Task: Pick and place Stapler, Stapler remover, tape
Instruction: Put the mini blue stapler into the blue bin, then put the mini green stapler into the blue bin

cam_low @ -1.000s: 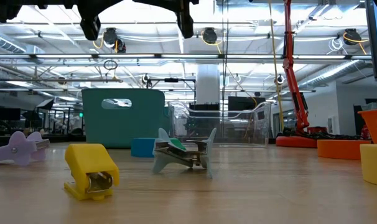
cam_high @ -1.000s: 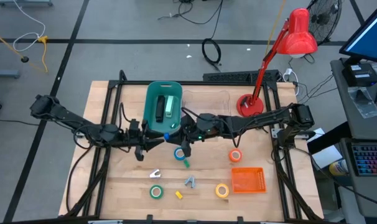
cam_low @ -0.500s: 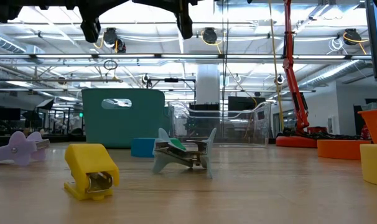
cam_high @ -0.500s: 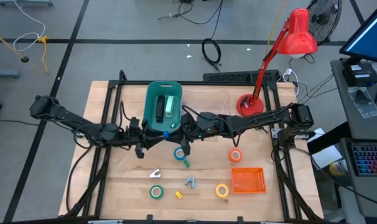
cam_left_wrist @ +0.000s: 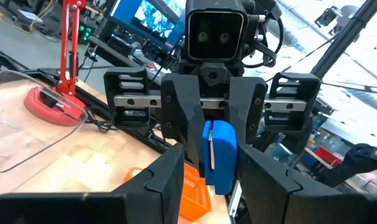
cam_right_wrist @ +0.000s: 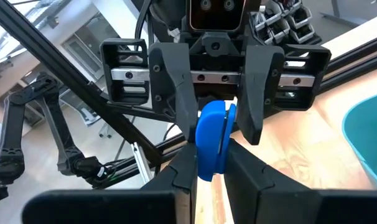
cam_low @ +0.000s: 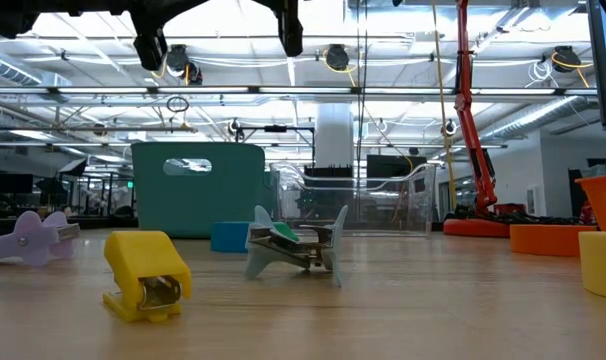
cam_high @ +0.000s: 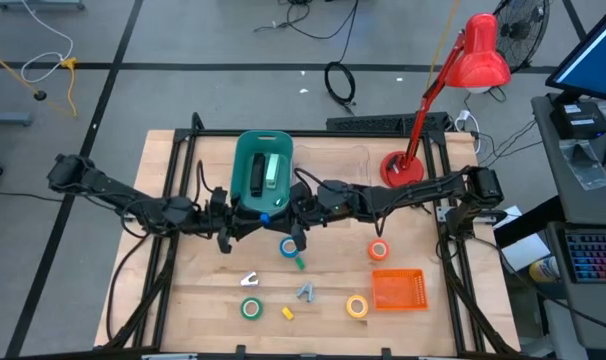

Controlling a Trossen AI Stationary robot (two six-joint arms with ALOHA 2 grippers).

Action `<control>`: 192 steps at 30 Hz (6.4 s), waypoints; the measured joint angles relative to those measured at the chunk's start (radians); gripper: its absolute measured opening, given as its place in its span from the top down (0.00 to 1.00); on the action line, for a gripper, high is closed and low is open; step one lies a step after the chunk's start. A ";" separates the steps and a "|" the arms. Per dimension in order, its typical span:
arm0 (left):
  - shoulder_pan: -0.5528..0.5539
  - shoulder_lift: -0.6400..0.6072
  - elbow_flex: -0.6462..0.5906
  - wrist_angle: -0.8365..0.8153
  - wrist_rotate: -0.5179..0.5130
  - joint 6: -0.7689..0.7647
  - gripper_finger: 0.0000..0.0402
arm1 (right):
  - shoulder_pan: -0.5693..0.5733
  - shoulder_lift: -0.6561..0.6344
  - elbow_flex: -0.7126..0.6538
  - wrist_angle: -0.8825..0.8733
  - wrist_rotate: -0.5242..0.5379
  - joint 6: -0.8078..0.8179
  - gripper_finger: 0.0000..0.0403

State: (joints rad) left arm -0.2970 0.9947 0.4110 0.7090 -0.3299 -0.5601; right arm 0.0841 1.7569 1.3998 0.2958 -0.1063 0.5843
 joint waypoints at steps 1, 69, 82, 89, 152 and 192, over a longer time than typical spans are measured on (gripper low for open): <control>0.004 0.000 0.000 0.000 0.000 0.000 0.64 | -0.001 0.000 0.000 -0.001 0.001 0.000 0.89; 0.160 0.002 -0.004 0.029 0.274 -0.066 0.85 | -0.025 -0.005 -0.004 -0.080 -0.010 0.050 0.42; 0.165 -0.035 0.000 -0.026 0.307 -0.079 0.85 | -0.026 -0.001 -0.008 -0.285 -0.056 0.085 0.46; 0.202 -0.076 0.000 -0.139 0.262 -0.081 0.85 | -0.026 -0.001 -0.008 -0.413 -0.096 0.084 0.46; 0.697 0.723 0.780 -1.545 0.455 0.438 0.85 | 0.008 -0.196 -0.006 -0.906 0.296 -0.070 0.47; 0.680 0.754 0.875 -1.692 0.449 0.427 0.47 | 0.009 -0.195 -0.006 -0.899 0.288 -0.051 0.47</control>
State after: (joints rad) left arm 0.3834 1.7484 1.2864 -0.9827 0.1190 -0.1327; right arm 0.0929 1.5620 1.3933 -0.6029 0.1822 0.5337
